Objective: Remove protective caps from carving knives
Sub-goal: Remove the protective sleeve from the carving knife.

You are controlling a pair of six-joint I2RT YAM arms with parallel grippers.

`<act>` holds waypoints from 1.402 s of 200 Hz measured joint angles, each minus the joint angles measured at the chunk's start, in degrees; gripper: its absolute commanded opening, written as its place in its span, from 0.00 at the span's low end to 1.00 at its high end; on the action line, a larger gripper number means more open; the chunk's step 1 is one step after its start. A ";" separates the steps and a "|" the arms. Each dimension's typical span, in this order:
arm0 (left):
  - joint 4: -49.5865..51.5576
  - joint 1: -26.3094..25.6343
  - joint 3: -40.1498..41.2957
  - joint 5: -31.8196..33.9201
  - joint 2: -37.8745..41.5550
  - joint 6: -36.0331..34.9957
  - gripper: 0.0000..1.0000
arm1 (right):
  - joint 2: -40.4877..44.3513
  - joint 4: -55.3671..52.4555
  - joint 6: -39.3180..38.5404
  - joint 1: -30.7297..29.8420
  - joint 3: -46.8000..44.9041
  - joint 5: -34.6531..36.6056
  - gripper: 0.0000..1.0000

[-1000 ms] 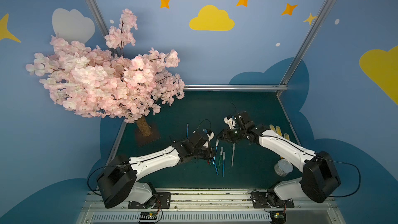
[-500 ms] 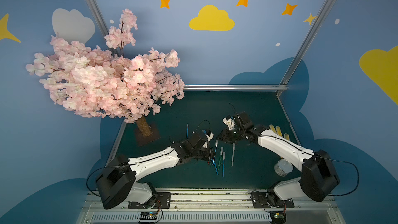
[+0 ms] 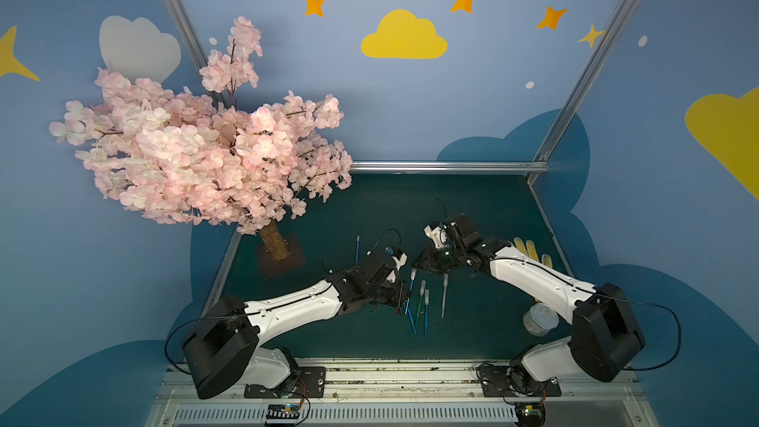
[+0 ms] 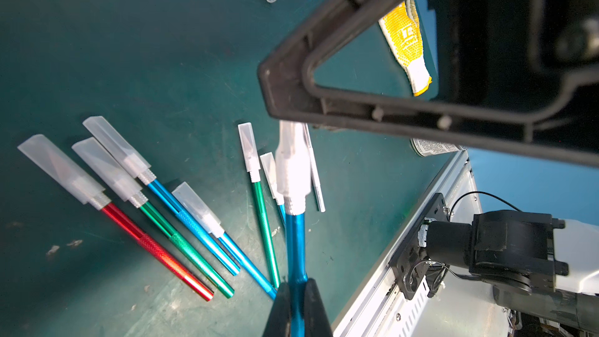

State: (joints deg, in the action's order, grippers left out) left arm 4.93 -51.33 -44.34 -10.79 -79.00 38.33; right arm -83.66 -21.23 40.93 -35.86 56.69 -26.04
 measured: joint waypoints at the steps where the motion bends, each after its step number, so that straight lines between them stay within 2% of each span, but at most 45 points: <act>1: 0.00 0.00 0.00 0.00 0.00 0.02 0.08 | 0.00 0.00 -0.02 0.00 0.00 0.02 0.12; 111: -1.51 -0.68 0.00 0.24 -0.11 -0.22 0.08 | 0.00 -4.79 -2.95 0.66 3.02 1.57 0.12; 280: -5.35 -1.42 0.00 1.68 -0.11 0.92 0.08 | 0.00 -7.43 -3.93 4.94 4.17 -1.53 0.10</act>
State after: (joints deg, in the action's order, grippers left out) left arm -0.43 -52.75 -44.34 -9.10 -79.11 39.24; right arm -83.66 -28.67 36.99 -30.92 60.86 -27.57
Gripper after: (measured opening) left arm 0.077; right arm 0.143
